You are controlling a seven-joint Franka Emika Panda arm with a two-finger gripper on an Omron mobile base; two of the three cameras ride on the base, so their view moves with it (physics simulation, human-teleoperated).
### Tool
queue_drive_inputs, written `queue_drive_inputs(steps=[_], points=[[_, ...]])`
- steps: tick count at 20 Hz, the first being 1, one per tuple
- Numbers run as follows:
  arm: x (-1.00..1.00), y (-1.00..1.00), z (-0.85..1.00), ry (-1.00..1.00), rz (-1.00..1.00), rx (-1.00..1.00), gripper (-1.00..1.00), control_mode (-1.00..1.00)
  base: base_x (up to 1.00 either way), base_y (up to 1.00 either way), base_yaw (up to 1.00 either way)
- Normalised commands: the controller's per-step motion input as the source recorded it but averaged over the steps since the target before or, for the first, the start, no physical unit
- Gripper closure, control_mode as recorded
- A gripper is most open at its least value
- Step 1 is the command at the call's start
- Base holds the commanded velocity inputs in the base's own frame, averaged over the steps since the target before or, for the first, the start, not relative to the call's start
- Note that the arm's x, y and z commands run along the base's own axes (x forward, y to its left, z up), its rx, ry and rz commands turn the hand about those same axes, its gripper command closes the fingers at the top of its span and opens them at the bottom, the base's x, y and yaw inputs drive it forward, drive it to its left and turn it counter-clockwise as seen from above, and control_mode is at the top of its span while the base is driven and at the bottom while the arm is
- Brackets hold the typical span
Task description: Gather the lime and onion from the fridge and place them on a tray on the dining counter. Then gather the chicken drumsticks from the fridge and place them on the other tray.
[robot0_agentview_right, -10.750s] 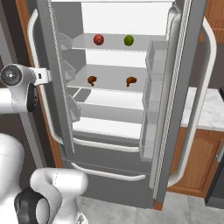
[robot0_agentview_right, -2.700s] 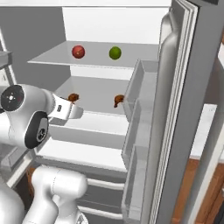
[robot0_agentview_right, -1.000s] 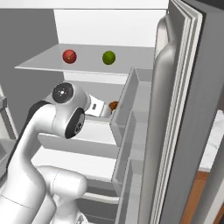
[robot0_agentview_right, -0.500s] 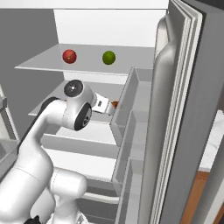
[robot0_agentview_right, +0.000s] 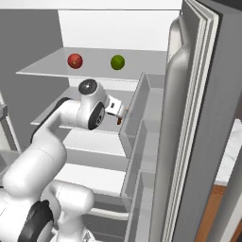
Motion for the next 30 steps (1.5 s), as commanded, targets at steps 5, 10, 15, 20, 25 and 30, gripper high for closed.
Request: queue_drive_inputs(steps=[5, 10, 15, 20, 25, 30], points=[[0.40, -0.01, -0.32, 0.08, 0.00, -0.01, -1.00, -1.00, 0.00, 0.00, 0.00], [0.24, -0.03, -0.46, 0.07, 0.00, -0.04, -1.00, -1.00, 0.00, 0.00, 0.00], [0.21, -0.08, -0.38, 0.07, 0.00, -0.02, -1.00, -1.00, 0.00, 0.00, 0.00], [0.29, -0.15, -0.22, 0.08, 0.00, 0.00, -1.00, -1.00, 0.00, 0.00, 0.00], [0.35, -0.12, -0.17, 0.07, 0.00, 0.00, -1.00, -1.00, 0.00, 0.00, 0.00], [0.28, -0.01, -0.16, 0.03, 0.00, 0.00, -1.00, -1.00, 0.00, 0.00, 0.00]])
